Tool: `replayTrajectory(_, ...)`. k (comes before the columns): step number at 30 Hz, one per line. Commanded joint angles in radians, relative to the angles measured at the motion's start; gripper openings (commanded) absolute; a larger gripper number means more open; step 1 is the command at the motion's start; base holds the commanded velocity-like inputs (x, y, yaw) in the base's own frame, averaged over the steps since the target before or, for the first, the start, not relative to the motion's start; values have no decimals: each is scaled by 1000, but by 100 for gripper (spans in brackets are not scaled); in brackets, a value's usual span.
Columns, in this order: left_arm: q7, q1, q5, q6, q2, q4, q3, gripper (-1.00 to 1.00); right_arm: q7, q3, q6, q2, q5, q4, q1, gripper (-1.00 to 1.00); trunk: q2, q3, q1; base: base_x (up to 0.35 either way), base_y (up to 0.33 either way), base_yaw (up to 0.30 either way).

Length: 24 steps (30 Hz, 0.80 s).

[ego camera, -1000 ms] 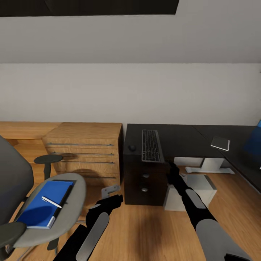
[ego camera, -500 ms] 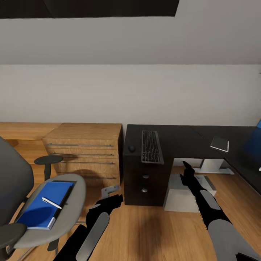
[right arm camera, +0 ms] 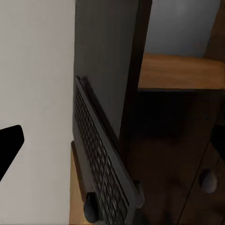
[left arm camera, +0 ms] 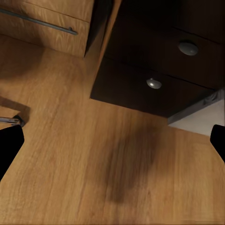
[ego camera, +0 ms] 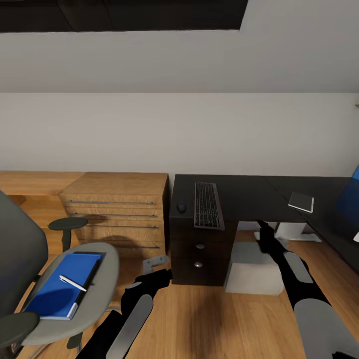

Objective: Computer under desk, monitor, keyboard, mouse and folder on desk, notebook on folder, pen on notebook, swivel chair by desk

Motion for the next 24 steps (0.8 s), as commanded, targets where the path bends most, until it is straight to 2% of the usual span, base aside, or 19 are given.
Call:
replayTrajectory(1, 9, -1, 8, 2, 0, -1, -7, 100, -44, -2, 5, 1, 24, -20, 0, 100, 7, 2, -4, 0, 0, 0)
replayTrajectory(2, 10, -1, 8, 2, 0, -1, -9, 100, -61, -2, 5, 2, 43, -26, 0, 100, 14, 5, -8, 0, 0, 0)
replayTrajectory(3, 10, -1, 8, 2, 0, 0, -13, 100, -87, -2, 5, 3, 82, -37, 0, 100, 21, 8, -12, 0, 0, 0)
replayTrajectory(6, 10, -1, 7, 2, 0, 0, -15, 100, -112, -1, 5, 6, 143, -53, 0, 100, 42, 18, -23, 0, 0, 0)
replayTrajectory(7, 10, -1, 7, 2, 0, 0, -16, 100, -126, 0, 6, 7, 187, -63, 0, 100, 49, 21, -27, 0, 0, 0)
replayTrajectory(11, 10, -1, 7, 2, 0, 2, -18, 100, -158, 13, 11, 7, 287, -76, 0, 100, 77, 34, -42, 0, 0, 0)
replayTrajectory(12, 10, -1, 8, 3, -1, 4, -20, 100, -173, 31, 16, 4, 342, -84, 0, 100, 84, 37, -46, 0, 0, 0)
replayTrajectory(13, 10, -1, 9, 4, -1, 5, -21, 100, -180, 44, 21, 3, 370, -90, 0, 100, 91, 40, -50, 0, 0, 0)
replayTrajectory(14, 11, -1, 9, 5, -1, 8, -21, 100, -192, 73, 34, 2, 425, -108, 0, 100, 98, 43, -54, 0, 0, 0)
replayTrajectory(15, 12, -1, 10, 9, -1, 19, -21, 100, -211, 112, 70, 0, 503, -140, 0, 100, 105, 46, -58, 0, 0, 0)
replayTrajectory(17, 11, -1, 12, 12, -5, 33, -20, 100, -225, 130, 108, -1, 550, -161, 0, 100, 119, 52, -65, 0, 0, 0)
replayTrajectory(18, 8, 0, 13, 17, -12, 54, -19, 100, -237, 140, 156, -1, 590, -179, 0, 100, 126, 55, -69, 0, 0, 0)
replayTrajectory(21, 3, 0, 14, 32, -24, 101, -16, 100, -244, 147, 222, -2, 627, -207, 0, 100, 147, 65, -81, 0, 0, 0)
replayTrajectory(24, -2, -1, 17, 83, -38, 194, -9, 100, -247, 152, 288, 3, 655, -252, 1, 100, 168, 74, -92, 0, 0, 0)
